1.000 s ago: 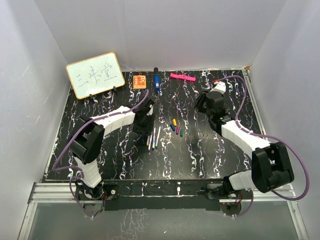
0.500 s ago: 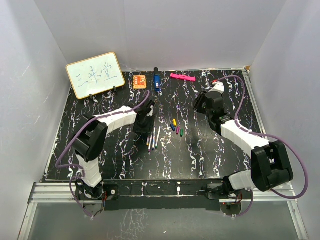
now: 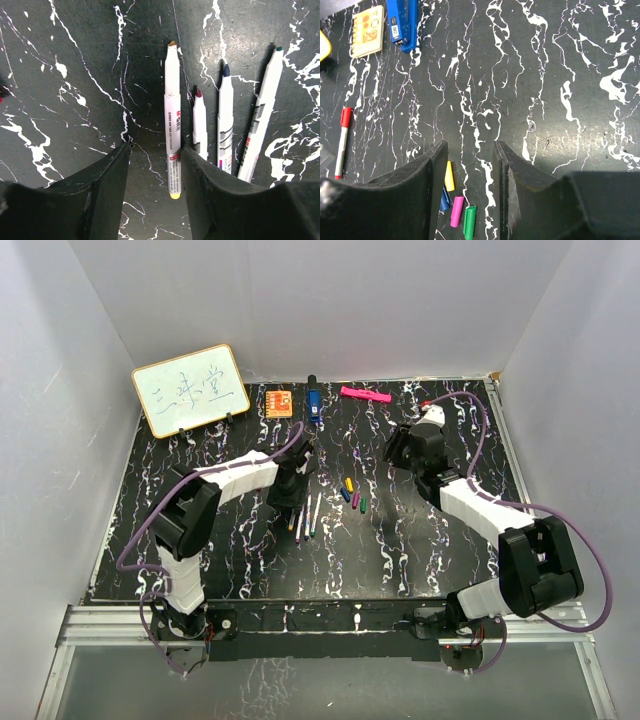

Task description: Insert the pens into the pen caps

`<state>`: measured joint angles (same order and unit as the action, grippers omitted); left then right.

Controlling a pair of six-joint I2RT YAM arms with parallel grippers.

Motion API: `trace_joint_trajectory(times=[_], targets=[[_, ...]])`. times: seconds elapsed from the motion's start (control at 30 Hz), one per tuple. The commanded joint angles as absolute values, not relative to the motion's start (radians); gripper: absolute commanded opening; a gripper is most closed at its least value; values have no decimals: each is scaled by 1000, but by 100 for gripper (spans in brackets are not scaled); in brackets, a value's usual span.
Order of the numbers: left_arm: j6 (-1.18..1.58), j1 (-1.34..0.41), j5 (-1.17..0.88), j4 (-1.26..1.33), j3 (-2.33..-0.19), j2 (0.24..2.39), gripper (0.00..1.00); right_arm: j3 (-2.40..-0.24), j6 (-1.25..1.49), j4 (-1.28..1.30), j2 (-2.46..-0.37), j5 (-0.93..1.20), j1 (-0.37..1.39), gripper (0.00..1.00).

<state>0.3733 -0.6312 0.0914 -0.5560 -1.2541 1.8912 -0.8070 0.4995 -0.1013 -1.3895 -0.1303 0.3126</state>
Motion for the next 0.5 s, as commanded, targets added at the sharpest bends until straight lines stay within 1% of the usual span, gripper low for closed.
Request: trace_joint_trajectory(times=[0.0, 0.07, 0.13, 0.27, 0.37, 0.47], targets=[[357, -632, 153, -635, -1282, 1927, 42, -830, 492, -127, -1398, -95, 308, 43], [353, -632, 154, -646, -1284, 1931, 39, -830, 493, -127, -1399, -86, 308, 45], [348, -632, 152, -655, -1284, 1932, 37, -833, 494, -127, -1400, -82, 308, 44], [328, -632, 145, -688, -1289, 1940, 35, -849, 494, -110, -1408, -88, 308, 37], [313, -631, 145, -703, -1299, 1946, 34, -870, 492, -87, -1422, -83, 308, 35], [297, -623, 126, -703, -1310, 1957, 30, -880, 493, -75, -1430, -76, 308, 35]])
